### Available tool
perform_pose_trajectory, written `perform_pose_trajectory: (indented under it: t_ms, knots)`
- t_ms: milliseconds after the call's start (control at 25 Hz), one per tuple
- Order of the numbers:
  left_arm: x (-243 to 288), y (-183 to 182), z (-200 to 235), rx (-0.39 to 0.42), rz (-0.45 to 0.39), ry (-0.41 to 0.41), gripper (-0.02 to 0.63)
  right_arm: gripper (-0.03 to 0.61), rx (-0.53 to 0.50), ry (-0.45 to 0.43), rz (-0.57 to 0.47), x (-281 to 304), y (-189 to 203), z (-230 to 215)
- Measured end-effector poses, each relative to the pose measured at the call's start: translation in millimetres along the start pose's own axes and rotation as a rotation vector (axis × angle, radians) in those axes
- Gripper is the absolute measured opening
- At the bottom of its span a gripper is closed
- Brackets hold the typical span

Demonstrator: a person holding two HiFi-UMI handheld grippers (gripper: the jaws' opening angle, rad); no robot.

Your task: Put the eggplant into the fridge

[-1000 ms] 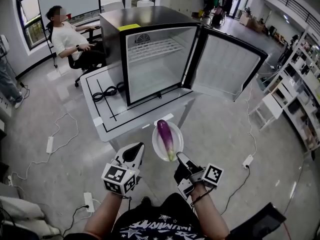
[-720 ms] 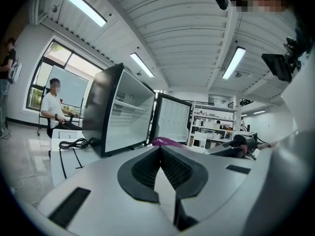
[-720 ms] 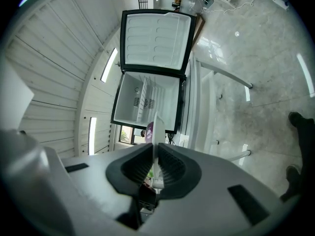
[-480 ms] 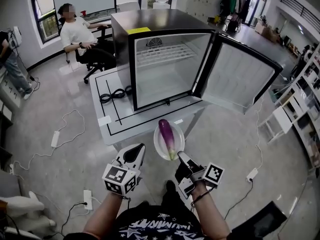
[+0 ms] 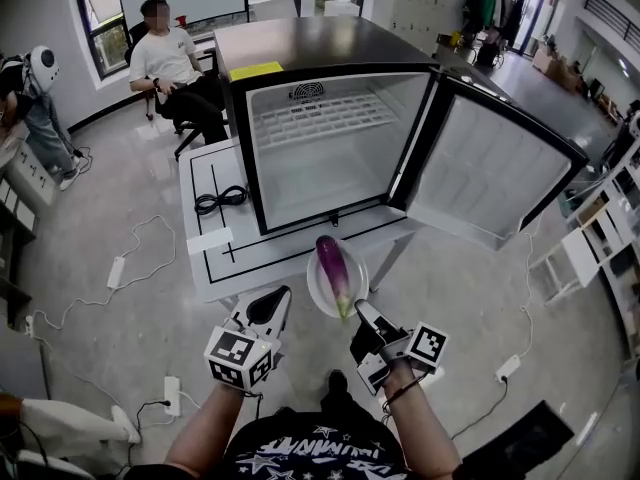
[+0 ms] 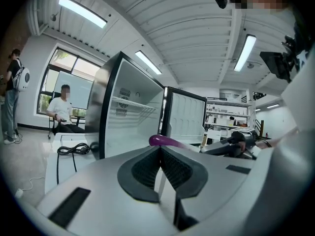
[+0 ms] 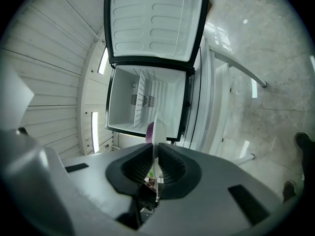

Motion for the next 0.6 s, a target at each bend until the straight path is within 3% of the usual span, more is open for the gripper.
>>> perform_pose_trajectory:
  t_ms: [600]
  knots:
    - [60,-24,-9,0.01,-0.004,-0.158,0.009,0.028,0.019,-0.049,0.133,33,-84,0]
Point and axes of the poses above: the fingertips, and each gripper's own axes: x forward along the fingers, z to its left, y out of its underside, the point moved 5 cm from there along -x, backward along the fingers, and after that the axes turned 5 degrees about x, right-handed, at the moved point
